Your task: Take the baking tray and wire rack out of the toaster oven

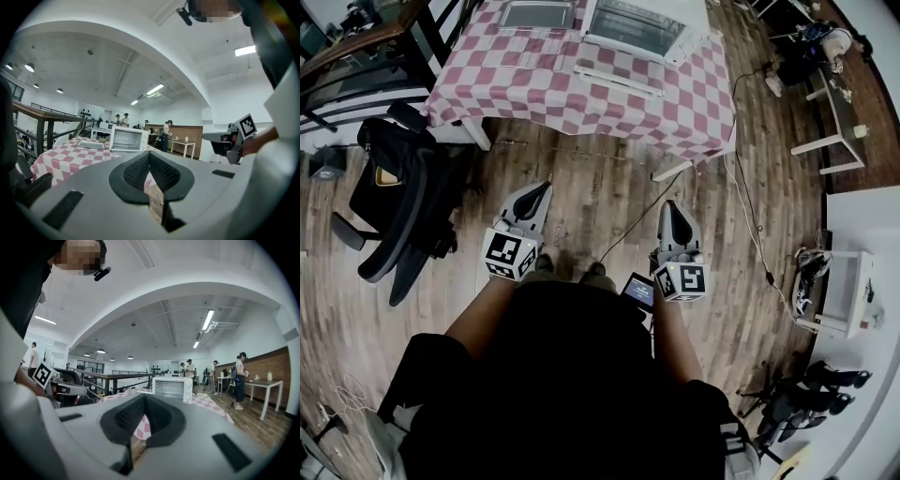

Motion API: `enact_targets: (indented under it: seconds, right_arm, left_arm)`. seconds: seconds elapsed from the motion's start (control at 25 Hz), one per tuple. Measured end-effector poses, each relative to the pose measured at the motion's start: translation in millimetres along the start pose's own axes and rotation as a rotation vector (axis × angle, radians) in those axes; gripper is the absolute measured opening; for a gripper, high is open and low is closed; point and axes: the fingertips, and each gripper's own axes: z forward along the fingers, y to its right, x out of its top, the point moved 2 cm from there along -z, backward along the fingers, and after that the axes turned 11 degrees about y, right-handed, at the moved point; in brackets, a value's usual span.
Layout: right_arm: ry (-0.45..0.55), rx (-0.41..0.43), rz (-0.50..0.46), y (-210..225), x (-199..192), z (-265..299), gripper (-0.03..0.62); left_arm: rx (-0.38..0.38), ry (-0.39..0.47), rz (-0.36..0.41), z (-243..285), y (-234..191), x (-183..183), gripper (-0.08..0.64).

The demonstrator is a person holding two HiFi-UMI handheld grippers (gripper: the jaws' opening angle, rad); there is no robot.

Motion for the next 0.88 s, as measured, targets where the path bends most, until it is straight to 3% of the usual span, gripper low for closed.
enact_targets:
  seconds: [0.2,0.36,0.6,0.88]
  right_arm:
    - [0.045,0.08,0.017,8,17,4,0.003]
    - [0.047,0.14,0.029,20,21,-12,0.003]
    - [0.04,0.103,0.035,54,20,-38,0.003]
    - [0.055,0.05,0.037,90,19,-68,0.003]
  left_arm:
    - [0.023,0.014,0.002,8,18,14,-0.005]
    - [-0.022,-0.003,0.049,18,55,18,-0.005]
    - [-0.03,0.004,0.022,35,92,18,-0.005]
    - [-0.034,-0.001,0.046,53,122,17,-0.005]
